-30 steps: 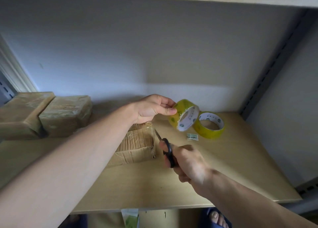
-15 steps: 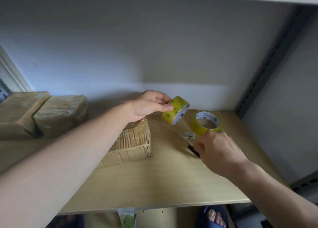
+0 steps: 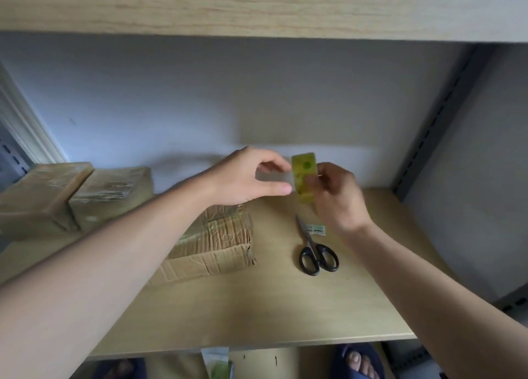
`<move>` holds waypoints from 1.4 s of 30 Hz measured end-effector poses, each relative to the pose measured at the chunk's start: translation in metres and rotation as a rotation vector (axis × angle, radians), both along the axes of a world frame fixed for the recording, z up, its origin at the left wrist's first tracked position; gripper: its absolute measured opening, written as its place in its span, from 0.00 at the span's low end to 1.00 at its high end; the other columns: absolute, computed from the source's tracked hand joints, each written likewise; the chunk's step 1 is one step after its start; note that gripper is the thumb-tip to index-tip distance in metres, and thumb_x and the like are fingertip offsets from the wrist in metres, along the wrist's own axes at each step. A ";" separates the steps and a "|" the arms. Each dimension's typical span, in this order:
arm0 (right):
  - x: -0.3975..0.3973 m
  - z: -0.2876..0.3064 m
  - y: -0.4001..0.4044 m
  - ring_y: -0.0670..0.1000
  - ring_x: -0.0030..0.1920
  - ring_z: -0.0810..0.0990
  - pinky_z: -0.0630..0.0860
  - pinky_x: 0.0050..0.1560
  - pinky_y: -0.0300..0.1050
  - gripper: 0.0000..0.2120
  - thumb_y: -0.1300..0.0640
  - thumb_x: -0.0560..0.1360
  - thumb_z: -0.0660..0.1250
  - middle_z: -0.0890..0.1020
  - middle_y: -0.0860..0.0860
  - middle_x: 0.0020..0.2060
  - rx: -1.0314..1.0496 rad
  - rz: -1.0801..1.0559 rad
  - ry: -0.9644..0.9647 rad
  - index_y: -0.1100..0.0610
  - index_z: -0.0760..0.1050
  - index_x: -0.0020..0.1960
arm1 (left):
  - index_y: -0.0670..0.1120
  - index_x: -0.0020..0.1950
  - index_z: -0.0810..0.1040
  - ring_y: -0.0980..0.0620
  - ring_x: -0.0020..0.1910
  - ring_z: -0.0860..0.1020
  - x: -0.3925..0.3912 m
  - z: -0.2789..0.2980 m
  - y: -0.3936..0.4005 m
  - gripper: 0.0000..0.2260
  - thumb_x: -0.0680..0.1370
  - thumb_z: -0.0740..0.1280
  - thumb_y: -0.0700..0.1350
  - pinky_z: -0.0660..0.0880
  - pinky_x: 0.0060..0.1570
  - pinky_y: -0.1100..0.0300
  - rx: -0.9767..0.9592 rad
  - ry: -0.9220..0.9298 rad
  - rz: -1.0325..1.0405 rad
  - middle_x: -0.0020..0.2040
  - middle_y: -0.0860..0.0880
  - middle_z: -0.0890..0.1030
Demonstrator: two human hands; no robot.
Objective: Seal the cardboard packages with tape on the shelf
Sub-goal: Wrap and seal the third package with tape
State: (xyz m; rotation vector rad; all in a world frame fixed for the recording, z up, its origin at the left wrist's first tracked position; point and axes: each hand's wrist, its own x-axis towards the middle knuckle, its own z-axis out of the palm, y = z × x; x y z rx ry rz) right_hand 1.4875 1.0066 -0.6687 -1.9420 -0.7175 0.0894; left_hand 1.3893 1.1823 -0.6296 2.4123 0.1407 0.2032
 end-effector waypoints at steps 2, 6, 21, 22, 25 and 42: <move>0.003 -0.012 0.003 0.40 0.33 0.77 0.69 0.34 0.33 0.12 0.50 0.83 0.63 0.81 0.41 0.32 -0.166 0.112 -0.186 0.45 0.77 0.41 | 0.53 0.70 0.76 0.59 0.67 0.74 -0.021 0.003 0.007 0.23 0.77 0.72 0.59 0.70 0.68 0.60 0.146 0.070 0.099 0.68 0.58 0.77; 0.005 -0.040 0.010 0.55 0.41 0.81 0.77 0.38 0.47 0.07 0.58 0.81 0.63 0.81 0.48 0.40 -0.534 0.197 -0.447 0.50 0.77 0.55 | 0.55 0.83 0.52 0.54 0.80 0.58 -0.073 -0.019 0.009 0.53 0.65 0.62 0.80 0.60 0.78 0.44 0.337 0.292 0.216 0.82 0.55 0.56; -0.041 -0.021 0.050 0.49 0.33 0.76 0.73 0.35 0.43 0.13 0.49 0.75 0.76 0.82 0.49 0.30 -0.110 0.084 0.559 0.59 0.82 0.42 | 0.50 0.82 0.38 0.46 0.77 0.59 -0.085 -0.067 0.011 0.61 0.62 0.61 0.81 0.59 0.73 0.38 0.600 0.382 0.255 0.78 0.49 0.57; -0.039 -0.022 0.050 0.50 0.33 0.75 0.73 0.35 0.43 0.12 0.52 0.75 0.77 0.81 0.49 0.29 -0.077 0.062 0.569 0.60 0.82 0.41 | 0.50 0.82 0.37 0.47 0.77 0.59 -0.085 -0.068 0.011 0.62 0.62 0.60 0.82 0.60 0.72 0.38 0.607 0.372 0.254 0.77 0.49 0.57; -0.035 -0.021 0.048 0.50 0.33 0.74 0.73 0.36 0.43 0.11 0.53 0.75 0.77 0.81 0.49 0.29 -0.030 0.068 0.574 0.61 0.82 0.41 | 0.49 0.83 0.39 0.47 0.77 0.59 -0.087 -0.072 0.009 0.61 0.62 0.58 0.81 0.60 0.72 0.39 0.618 0.330 0.253 0.76 0.49 0.58; -0.067 -0.058 0.052 0.49 0.23 0.66 0.61 0.22 0.37 0.20 0.42 0.80 0.68 0.70 0.51 0.23 -0.054 -0.001 1.007 0.58 0.74 0.41 | 0.51 0.82 0.42 0.47 0.75 0.60 -0.086 -0.075 0.008 0.57 0.63 0.61 0.79 0.60 0.71 0.42 0.590 0.280 0.278 0.75 0.51 0.60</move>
